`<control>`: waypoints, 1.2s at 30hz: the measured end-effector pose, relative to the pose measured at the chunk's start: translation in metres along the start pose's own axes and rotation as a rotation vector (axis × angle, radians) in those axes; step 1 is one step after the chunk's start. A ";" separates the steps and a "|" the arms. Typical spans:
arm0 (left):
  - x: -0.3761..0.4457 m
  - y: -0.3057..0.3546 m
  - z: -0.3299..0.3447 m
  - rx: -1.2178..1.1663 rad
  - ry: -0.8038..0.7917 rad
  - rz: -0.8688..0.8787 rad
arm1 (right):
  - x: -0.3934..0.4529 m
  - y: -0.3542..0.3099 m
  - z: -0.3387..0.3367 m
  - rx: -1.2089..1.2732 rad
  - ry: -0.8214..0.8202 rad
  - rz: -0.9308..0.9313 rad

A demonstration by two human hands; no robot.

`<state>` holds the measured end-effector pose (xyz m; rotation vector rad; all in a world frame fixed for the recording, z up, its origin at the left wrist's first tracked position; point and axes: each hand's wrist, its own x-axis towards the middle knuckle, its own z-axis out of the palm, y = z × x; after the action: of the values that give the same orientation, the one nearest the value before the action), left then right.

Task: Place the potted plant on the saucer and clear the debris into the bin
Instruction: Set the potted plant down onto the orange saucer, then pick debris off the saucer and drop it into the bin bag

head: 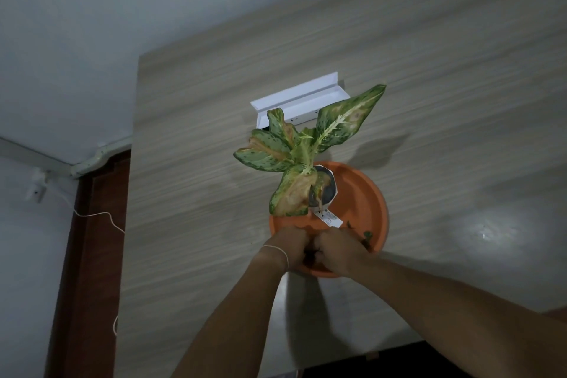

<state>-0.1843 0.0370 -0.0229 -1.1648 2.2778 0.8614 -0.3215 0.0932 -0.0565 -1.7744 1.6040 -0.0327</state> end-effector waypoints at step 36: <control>-0.237 -0.103 0.073 -0.821 0.957 -0.588 | -0.010 -0.179 0.021 0.064 0.040 -0.315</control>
<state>0.0383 0.1737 0.0392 -2.9338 1.9029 1.1687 -0.1614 0.1039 0.0252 -1.9697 1.3210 -0.2661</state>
